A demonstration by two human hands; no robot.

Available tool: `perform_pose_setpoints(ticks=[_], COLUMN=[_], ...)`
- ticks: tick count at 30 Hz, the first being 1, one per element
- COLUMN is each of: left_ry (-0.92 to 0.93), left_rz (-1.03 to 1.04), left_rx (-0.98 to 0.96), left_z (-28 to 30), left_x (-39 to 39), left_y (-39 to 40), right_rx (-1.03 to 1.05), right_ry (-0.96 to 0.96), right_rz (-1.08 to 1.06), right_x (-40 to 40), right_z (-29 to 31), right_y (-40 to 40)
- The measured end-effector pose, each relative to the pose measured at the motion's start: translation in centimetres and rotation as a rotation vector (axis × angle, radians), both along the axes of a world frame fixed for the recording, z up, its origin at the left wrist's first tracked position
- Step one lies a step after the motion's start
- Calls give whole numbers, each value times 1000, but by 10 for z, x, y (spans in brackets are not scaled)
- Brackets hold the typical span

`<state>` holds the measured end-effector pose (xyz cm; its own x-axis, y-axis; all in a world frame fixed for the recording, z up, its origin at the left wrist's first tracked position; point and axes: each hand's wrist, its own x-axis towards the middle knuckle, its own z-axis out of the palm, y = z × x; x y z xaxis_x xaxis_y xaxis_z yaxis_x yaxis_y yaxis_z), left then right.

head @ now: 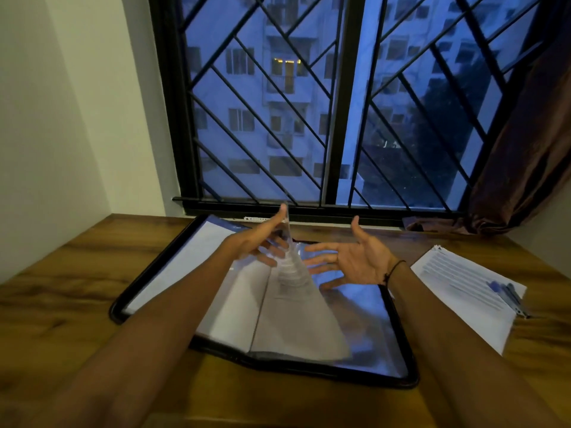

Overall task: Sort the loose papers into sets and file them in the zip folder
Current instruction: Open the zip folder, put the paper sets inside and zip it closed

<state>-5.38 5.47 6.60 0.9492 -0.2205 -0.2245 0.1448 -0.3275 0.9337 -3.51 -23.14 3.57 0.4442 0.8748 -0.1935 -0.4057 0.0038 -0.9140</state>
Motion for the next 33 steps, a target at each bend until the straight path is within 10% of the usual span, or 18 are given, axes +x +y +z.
perform_pose_setpoints(ticks=[19, 33], left_ry=[-375, -655], left_rz=[581, 379], left_rx=[605, 1061], left_z=[-8, -41], left_x=[-14, 6], left_y=[130, 55], right_rx=[-351, -621], right_ry=[-983, -1364], right_rz=[-415, -312], right_x=[-13, -8], right_z=[-55, -59], right_y=[145, 149])
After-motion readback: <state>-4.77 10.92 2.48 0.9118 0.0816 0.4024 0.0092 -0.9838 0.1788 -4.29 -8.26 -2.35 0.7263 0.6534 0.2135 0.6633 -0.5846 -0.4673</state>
